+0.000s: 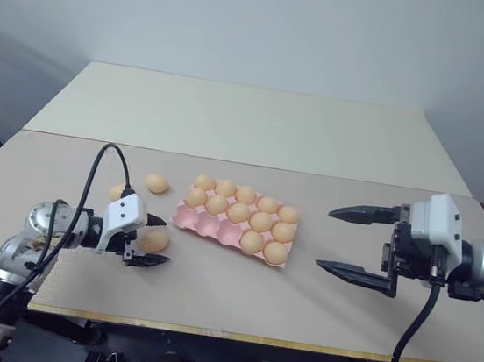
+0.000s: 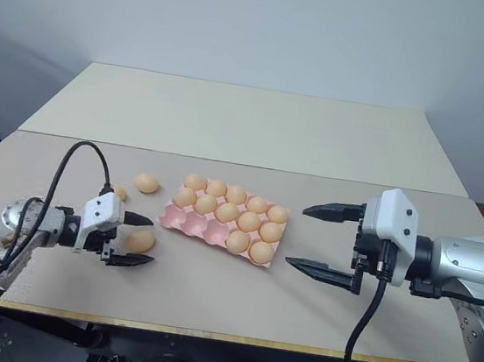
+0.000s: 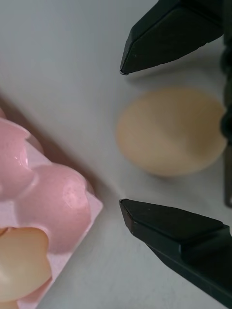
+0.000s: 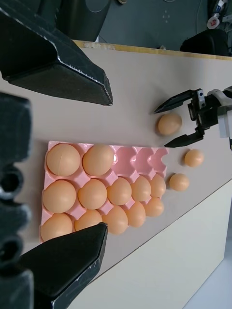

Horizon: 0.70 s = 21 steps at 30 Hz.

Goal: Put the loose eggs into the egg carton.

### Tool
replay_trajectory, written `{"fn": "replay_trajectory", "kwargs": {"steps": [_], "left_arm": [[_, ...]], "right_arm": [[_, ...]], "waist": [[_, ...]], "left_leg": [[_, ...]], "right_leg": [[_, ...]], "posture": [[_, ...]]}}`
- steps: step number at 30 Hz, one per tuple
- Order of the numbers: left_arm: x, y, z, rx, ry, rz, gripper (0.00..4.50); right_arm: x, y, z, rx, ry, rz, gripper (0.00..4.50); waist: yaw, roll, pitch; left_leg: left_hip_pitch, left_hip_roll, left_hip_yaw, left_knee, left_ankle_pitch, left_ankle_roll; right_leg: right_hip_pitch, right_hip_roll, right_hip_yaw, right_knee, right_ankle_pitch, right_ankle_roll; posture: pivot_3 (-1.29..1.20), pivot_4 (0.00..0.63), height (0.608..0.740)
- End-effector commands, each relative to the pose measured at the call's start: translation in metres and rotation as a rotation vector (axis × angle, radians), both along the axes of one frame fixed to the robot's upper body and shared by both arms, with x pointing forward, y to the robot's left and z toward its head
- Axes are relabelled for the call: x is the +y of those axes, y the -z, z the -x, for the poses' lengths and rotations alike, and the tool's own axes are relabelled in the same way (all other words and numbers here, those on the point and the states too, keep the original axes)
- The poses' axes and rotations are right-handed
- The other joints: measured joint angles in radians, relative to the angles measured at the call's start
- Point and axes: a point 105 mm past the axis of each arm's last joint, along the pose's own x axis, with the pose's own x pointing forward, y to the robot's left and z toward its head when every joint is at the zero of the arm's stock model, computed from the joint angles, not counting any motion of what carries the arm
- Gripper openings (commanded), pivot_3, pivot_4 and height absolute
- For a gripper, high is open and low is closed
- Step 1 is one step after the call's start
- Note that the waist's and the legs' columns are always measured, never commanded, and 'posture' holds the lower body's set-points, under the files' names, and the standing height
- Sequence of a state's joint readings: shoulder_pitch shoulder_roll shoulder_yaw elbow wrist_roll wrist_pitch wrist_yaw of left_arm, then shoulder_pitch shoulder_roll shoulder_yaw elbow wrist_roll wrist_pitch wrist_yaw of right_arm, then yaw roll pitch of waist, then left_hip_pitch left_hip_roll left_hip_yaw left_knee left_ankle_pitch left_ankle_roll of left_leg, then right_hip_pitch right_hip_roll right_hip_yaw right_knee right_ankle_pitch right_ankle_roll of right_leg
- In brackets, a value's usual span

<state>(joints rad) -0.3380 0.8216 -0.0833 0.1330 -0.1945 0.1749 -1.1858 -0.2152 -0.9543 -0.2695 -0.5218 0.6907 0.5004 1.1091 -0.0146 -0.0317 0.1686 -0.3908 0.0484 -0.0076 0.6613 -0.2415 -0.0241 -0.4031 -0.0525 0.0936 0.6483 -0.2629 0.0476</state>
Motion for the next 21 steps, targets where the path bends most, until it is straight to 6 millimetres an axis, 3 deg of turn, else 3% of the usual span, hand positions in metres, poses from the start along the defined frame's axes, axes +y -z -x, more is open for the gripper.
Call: {"fn": "replay_trajectory", "kwargs": {"steps": [1,2,5,9,15,21], "left_arm": [[0.000,-0.001,-0.011,-0.036,-0.004,-0.025,4.47],[-0.001,0.001,-0.012,-0.040,-0.002,-0.035,4.47],[-0.003,0.002,-0.015,-0.031,0.006,-0.032,3.91],[-0.002,-0.001,-0.008,-0.032,0.050,-0.049,2.64],[0.006,-0.018,0.001,-0.030,0.079,-0.027,2.64],[0.014,-0.021,0.001,-0.037,0.054,-0.048,2.64]], "right_arm": [[0.003,-0.010,0.005,-0.049,-0.020,-0.006,4.50],[0.003,-0.010,0.006,-0.049,-0.019,-0.007,4.50],[0.003,-0.010,0.006,-0.051,-0.014,-0.009,4.50],[0.002,-0.011,0.006,-0.056,-0.006,-0.011,4.50],[0.002,-0.010,0.004,-0.059,0.002,-0.015,4.50],[0.004,-0.010,0.003,-0.059,-0.005,-0.025,4.50]], "waist": [[0.000,0.000,0.000],[0.000,0.000,0.000],[0.001,0.000,0.000],[0.000,0.000,0.000],[-0.007,0.000,0.000],[-0.002,0.000,0.000]], "left_leg": [[0.000,0.000,0.000,0.000,0.000,0.000],[0.000,0.000,0.000,0.000,0.000,0.000],[0.001,0.000,0.000,0.000,0.000,0.000],[0.001,0.000,0.000,0.000,0.000,0.000],[0.001,0.000,0.000,0.000,0.000,0.000],[0.000,0.000,0.000,0.000,0.000,0.000]], "right_leg": [[0.000,0.000,0.000,0.000,0.000,0.000],[0.000,0.000,0.000,0.000,0.000,0.000],[0.001,0.000,0.000,0.000,0.000,0.000],[0.000,0.000,0.000,0.000,0.000,0.000],[0.000,0.000,0.000,0.001,0.000,0.000],[0.000,0.000,0.000,0.000,0.000,0.000]], "posture": [[0.00,0.150,0.740],[0.00,0.150,0.740],[0.00,0.150,0.740],[0.00,0.150,0.740],[0.00,0.150,0.740],[0.00,0.150,0.740]]}}
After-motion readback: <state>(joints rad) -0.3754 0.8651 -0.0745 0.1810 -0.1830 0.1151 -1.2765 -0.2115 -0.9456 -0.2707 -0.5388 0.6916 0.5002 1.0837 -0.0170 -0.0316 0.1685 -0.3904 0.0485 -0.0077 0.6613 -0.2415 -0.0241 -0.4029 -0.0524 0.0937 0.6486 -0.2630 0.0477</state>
